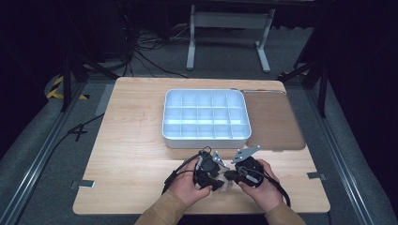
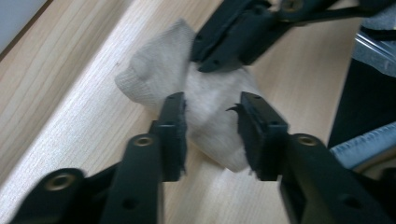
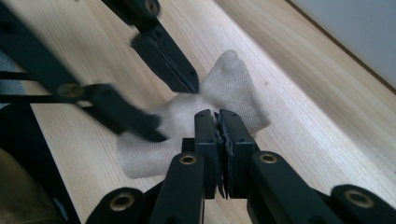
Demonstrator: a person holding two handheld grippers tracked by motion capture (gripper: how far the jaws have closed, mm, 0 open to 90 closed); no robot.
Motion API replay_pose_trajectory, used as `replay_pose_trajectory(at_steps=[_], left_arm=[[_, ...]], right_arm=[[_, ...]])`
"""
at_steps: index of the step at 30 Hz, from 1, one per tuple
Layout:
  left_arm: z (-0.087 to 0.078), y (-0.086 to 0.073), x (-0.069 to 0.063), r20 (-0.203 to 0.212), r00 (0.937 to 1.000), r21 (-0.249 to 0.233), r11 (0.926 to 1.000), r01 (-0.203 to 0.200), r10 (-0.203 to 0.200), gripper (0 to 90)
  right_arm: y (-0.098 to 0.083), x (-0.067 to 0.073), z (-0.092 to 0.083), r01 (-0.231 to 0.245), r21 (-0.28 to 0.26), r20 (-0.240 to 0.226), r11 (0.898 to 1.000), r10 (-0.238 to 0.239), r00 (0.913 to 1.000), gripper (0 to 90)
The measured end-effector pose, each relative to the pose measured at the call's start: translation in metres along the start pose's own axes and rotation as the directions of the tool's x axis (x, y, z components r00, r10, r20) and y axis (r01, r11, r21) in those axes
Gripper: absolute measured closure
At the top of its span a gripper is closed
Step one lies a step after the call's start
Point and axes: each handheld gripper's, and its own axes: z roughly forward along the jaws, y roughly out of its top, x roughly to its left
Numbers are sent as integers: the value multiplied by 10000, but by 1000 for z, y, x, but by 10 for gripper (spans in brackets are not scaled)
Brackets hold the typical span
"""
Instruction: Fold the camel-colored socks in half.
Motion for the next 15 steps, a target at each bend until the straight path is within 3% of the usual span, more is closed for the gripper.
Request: replay_pose_trajectory(at_steps=[2,8,9,15], left_arm=[[1,-1,0,-91,10000,239,9997,-24,27,501],[12,-2,0,-233,9997,803,9967,118,-99,467],[13,-2,-1,-288,9994,979,9950,217,-189,467],[16,-2,-1,-232,9994,993,9947,269,-247,455]], right_arm=[[0,0,1,-36,170,45,9998,36,10000,843],[-1,0,2,-78,339,82,9994,76,9999,768],[-2,0,1,-104,358,68,9993,102,9999,733],[-2,0,-2,-442,448,132,9980,436,9990,548]])
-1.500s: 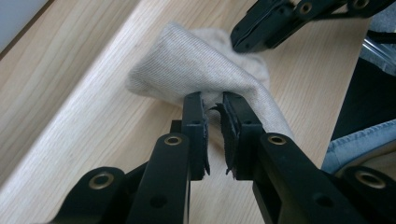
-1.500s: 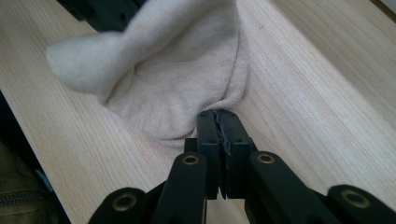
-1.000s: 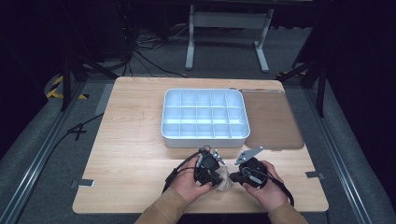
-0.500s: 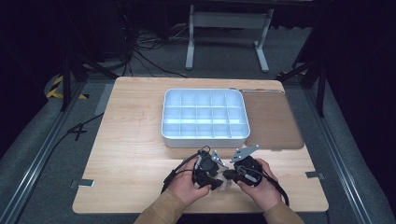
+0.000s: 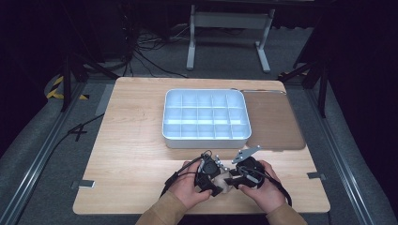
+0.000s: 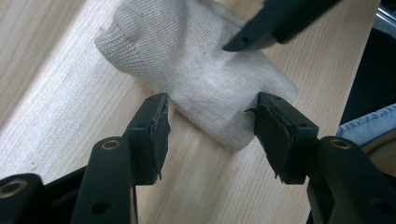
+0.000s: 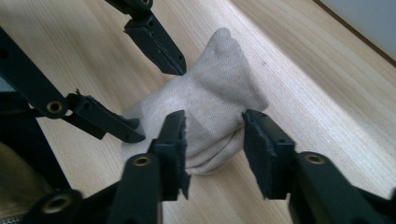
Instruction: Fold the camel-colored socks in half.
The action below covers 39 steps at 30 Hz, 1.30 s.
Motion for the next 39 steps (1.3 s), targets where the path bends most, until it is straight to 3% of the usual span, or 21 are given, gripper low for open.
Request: replay_pose_trajectory(at_steps=[7,15,23,27,33,37,39], left_arm=[[2,-2,-1,110,9999,52,10000,66,-67,449],[-5,-12,4,38,9997,134,9996,248,-248,456],[-26,-28,18,-347,9964,-282,9967,767,-776,467],[-38,-37,25,-486,9938,-573,9936,971,-999,471],[-50,-54,34,-758,9912,-754,9918,1030,-1087,484],[-60,-66,47,-834,9835,-1121,9822,1507,-1604,489],[-62,-69,50,-768,9840,-1332,9797,1498,-1609,487]], right_arm=[[-2,-7,10,-699,343,-113,9970,703,9975,411],[0,-11,18,-779,601,-641,9951,818,9946,416],[1,-17,22,-924,730,-1523,9930,1027,9830,552],[0,-17,21,-942,688,-1891,9932,1056,9763,681],[3,-12,18,-756,687,-1662,9948,862,9823,743],[7,-9,15,-719,696,-1625,9950,824,9833,749],[11,-8,12,-750,608,-1611,9953,840,9834,750]])
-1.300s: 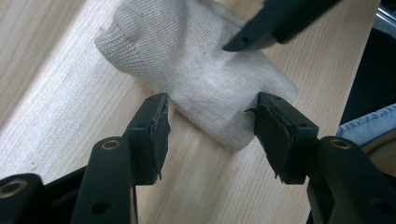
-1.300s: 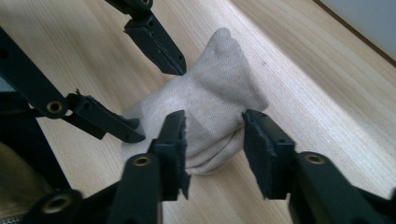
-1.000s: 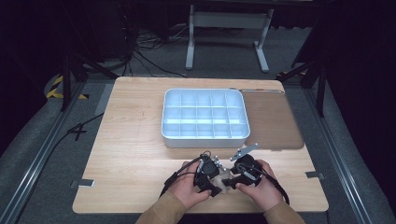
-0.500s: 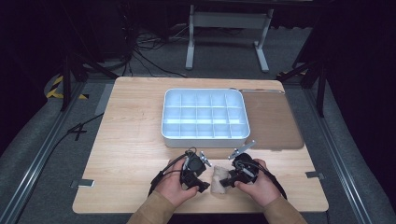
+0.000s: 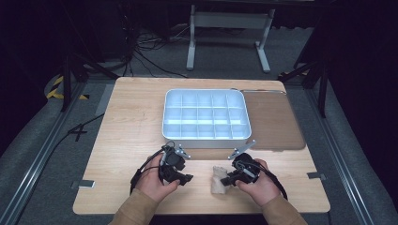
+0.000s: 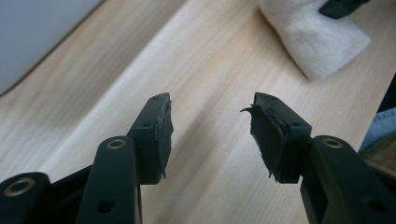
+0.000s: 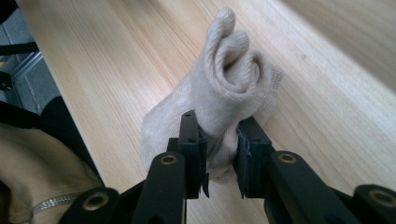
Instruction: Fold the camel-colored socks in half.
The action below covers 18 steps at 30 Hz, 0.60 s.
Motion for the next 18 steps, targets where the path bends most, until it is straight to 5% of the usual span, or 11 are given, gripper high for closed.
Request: replay_pose_trajectory(at_steps=[18], left_arm=[[-18,-7,15,-59,9994,-357,9988,335,-337,482]], right_arm=[[25,6,-47,-53,-559,740,9984,94,9972,750]])
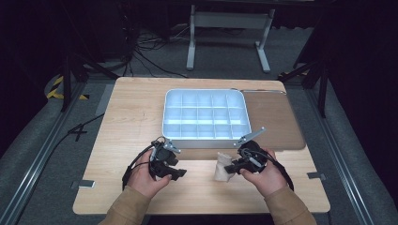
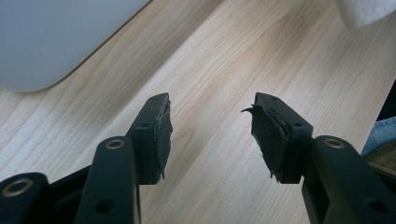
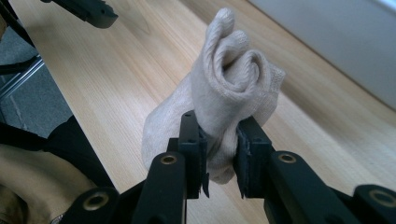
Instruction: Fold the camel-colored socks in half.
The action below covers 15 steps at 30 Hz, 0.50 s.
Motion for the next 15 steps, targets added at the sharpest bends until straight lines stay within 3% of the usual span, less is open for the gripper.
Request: replay_pose_trajectory(at_steps=[15], left_arm=[[-3,-2,4,35,9998,-136,9997,182,-182,481]], right_arm=[[22,-5,-23,379,-108,492,9992,-374,9981,749]])
